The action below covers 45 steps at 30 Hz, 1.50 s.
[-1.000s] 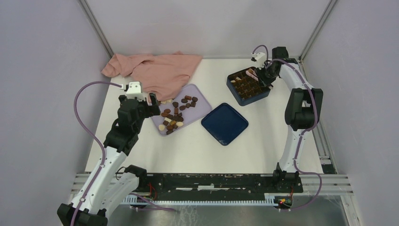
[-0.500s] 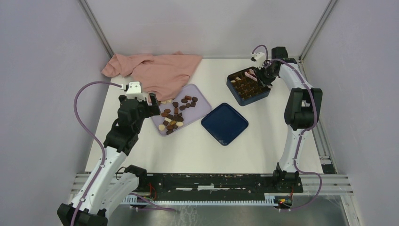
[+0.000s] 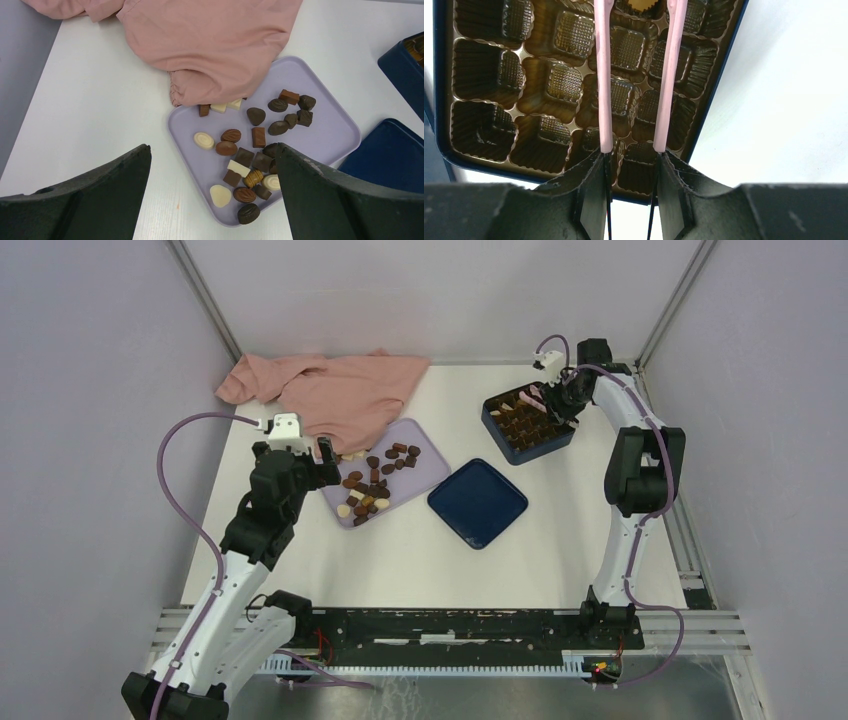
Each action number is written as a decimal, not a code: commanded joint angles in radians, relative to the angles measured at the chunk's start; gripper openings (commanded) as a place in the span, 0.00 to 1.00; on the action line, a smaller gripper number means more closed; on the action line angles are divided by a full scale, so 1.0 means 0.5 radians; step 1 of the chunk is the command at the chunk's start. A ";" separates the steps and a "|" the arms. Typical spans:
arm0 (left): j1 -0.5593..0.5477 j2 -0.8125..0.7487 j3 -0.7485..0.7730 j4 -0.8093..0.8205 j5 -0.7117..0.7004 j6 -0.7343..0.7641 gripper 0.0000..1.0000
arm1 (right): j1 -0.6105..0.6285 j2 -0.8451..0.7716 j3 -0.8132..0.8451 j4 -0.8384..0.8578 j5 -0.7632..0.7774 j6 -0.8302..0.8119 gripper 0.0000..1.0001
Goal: Pack the chocolate
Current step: Place the fake chocolate in the packing box, then pick up the fake chocolate from the plate.
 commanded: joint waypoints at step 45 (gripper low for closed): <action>0.011 -0.106 -0.004 0.083 -0.027 0.064 1.00 | 1.509 -0.592 -0.564 0.239 0.020 -0.458 0.40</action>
